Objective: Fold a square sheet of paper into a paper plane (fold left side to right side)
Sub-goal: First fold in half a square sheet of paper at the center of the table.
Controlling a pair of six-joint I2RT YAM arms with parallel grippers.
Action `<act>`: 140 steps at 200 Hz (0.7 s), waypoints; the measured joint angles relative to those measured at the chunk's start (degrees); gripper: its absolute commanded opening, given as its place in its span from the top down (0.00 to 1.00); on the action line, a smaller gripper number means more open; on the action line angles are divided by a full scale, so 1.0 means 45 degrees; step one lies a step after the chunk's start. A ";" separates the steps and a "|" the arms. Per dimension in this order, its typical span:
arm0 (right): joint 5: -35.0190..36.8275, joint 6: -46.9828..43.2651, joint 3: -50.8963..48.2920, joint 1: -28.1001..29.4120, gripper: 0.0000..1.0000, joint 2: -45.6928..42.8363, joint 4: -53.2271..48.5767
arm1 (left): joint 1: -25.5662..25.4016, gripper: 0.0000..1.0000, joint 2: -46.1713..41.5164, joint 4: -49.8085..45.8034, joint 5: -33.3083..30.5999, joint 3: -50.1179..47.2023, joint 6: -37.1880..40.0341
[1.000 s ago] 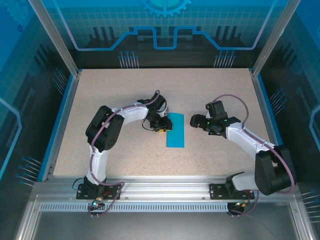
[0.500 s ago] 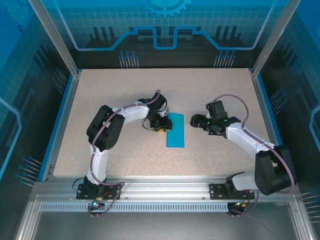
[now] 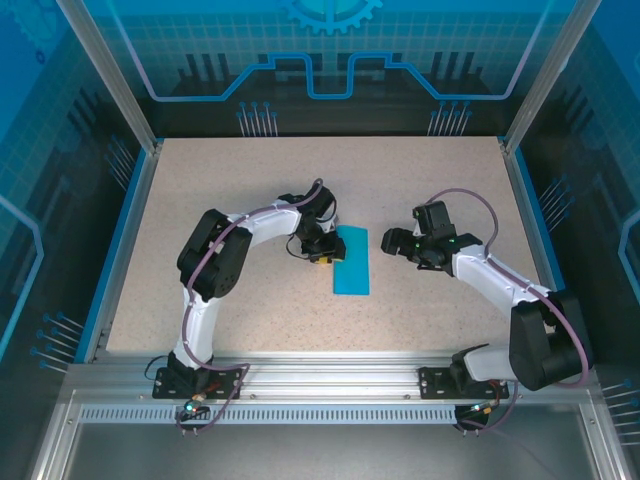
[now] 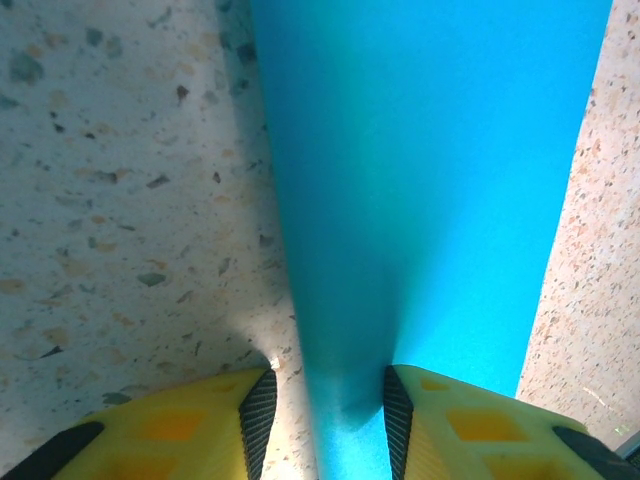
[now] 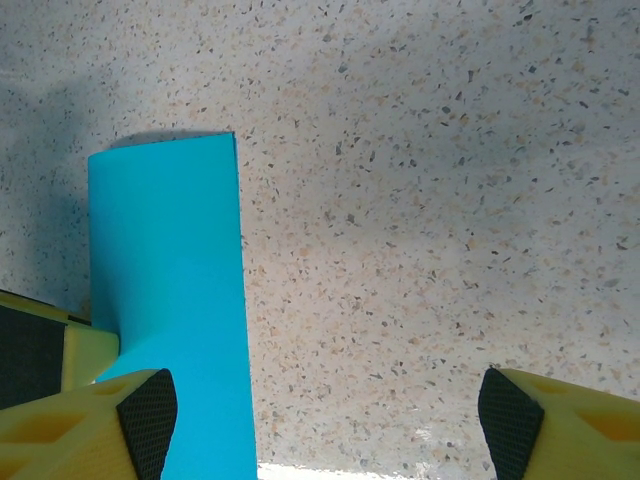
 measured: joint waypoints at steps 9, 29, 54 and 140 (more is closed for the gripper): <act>0.0000 0.0000 0.0000 0.0000 0.17 0.0000 0.0000 | 0.0000 0.61 0.0019 -0.0049 0.0000 0.0049 0.0005; -0.0005 0.0000 0.0000 0.0000 0.17 0.0000 0.0000 | -0.0005 0.61 0.0024 -0.0083 0.0000 0.0063 0.0005; -0.0005 -0.0005 0.0000 0.0000 0.17 0.0000 0.0000 | -0.0005 0.61 0.0053 -0.0146 -0.0005 0.0117 0.0010; -0.0005 -0.0005 0.0000 0.0000 0.17 0.0000 0.0000 | -0.0024 0.61 0.0073 -0.0253 -0.0053 0.0180 0.0233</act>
